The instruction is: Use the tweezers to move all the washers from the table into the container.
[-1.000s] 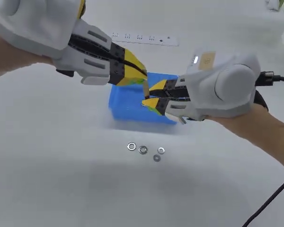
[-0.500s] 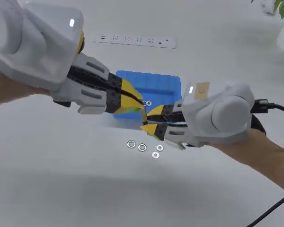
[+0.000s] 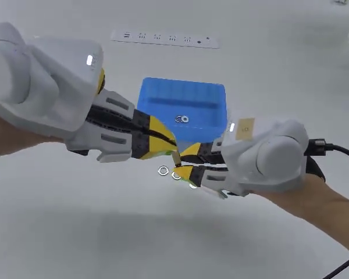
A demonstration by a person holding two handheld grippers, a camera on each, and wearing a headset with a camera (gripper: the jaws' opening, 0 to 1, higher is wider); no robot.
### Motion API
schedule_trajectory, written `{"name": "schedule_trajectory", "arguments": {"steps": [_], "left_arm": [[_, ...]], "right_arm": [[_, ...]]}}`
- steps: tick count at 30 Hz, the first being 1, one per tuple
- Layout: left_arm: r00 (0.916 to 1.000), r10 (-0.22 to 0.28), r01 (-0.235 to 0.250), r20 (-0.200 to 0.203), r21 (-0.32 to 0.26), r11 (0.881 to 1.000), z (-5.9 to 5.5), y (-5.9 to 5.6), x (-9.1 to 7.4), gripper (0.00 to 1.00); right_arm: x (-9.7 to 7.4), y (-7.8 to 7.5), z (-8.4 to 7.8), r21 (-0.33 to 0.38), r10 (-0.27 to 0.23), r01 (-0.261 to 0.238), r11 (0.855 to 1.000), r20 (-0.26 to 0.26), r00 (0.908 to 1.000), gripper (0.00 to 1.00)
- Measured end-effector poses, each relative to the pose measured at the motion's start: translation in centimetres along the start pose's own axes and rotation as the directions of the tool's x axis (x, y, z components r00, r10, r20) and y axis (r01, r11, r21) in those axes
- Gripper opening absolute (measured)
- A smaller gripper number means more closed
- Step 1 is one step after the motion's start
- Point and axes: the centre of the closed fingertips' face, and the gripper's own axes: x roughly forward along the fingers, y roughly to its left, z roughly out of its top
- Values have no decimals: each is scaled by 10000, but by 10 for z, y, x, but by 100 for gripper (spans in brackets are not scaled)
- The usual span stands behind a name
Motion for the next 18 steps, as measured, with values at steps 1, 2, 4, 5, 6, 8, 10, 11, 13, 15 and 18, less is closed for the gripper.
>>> {"name": "schedule_trajectory", "arguments": {"steps": [1, 2, 4, 5, 6, 8, 10, 11, 13, 15, 18], "left_arm": [[10000, 2, -2, -27, -11, 10000, -2, 0, 1, 5], [10000, -33, 33, -44, -75, 10000, -3, -1, 2, 5], [10000, -52, 51, -76, -124, 9999, -6, -1, 4, 5], [9999, -58, 56, -98, -132, 9999, -7, -1, 4, 5], [9999, -61, 59, -139, -129, 9999, -9, -1, 5, 5], [9999, -87, 85, -150, -156, 9998, -10, -1, 6, 5], [9998, -71, 68, -159, -182, 9998, -11, 0, 7, 5], [9998, -44, 41, -169, -157, 9999, -11, 0, 7, 5], [9998, -61, 58, -188, -187, 9998, -12, 2, 8, 5], [9998, -100, 94, -197, -304, 9995, -14, 2, 8, 5], [9995, -163, 155, -257, -339, 9993, -16, 1, 8, 5]], "right_arm": [[1, 1, -1, 9, 18, -18, 10000, -23, 10000, 12], [2, 2, -3, 26, 34, -33, 10000, -49, 10000, 12], [4, 3, -6, 84, 77, -76, 9999, -91, 9999, 12], [5, 3, -7, 66, 82, -82, 9999, -99, 9999, 12], [5, 3, -9, 135, 133, -131, 9998, -129, 9998, 12], [7, 3, -10, 169, 148, -146, 9998, -133, 9998, 12], [8, 2, -11, 211, 175, -171, 9996, -158, 9997, 12], [9, 1, -11, 238, 167, -164, 9996, -160, 9997, 12], [10, 0, -11, 302, 176, -171, 9994, -156, 9997, 12], [12, 1, -13, 324, 219, -213, 9992, -188, 9996, 12], [13, 4, -13, 325, 308, -301, 9990, -201, 9993, 12]]}}
